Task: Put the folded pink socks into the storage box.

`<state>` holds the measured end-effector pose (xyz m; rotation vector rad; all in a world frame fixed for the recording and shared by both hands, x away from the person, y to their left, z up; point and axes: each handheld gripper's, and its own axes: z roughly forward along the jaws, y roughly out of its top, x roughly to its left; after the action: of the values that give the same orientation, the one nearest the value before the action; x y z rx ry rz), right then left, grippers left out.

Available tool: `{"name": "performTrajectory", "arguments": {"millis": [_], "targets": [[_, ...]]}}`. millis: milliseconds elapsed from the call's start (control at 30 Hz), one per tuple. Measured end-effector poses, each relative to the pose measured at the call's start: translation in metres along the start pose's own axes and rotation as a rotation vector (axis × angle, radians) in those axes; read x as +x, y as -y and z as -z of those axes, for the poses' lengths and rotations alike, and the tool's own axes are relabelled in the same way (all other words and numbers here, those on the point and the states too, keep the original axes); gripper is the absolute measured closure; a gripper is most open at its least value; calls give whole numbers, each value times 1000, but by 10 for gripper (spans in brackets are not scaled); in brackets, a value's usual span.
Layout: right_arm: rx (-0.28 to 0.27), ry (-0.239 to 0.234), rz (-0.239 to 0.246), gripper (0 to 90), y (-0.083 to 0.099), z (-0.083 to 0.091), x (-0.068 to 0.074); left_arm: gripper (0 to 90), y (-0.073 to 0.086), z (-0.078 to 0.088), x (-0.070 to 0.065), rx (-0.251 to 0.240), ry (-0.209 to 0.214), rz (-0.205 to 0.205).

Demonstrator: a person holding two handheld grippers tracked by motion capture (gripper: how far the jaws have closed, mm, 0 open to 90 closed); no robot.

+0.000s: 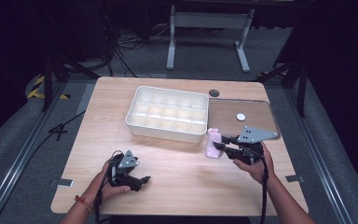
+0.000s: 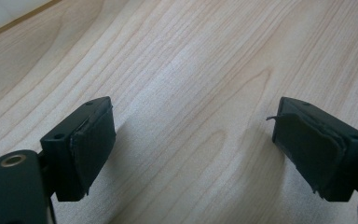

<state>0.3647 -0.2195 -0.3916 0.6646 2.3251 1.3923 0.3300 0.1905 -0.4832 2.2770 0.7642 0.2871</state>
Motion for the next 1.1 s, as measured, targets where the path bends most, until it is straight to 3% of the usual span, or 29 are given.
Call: {"name": "performTrajectory", "arguments": {"millis": [500,1100], "targets": [[-12,32,17,715,-26,-8,-18,133,0,0,0,0,-1,0],[22,83,49,715,-49,-32,-29,133,0,0,0,0,-1,0]]}}
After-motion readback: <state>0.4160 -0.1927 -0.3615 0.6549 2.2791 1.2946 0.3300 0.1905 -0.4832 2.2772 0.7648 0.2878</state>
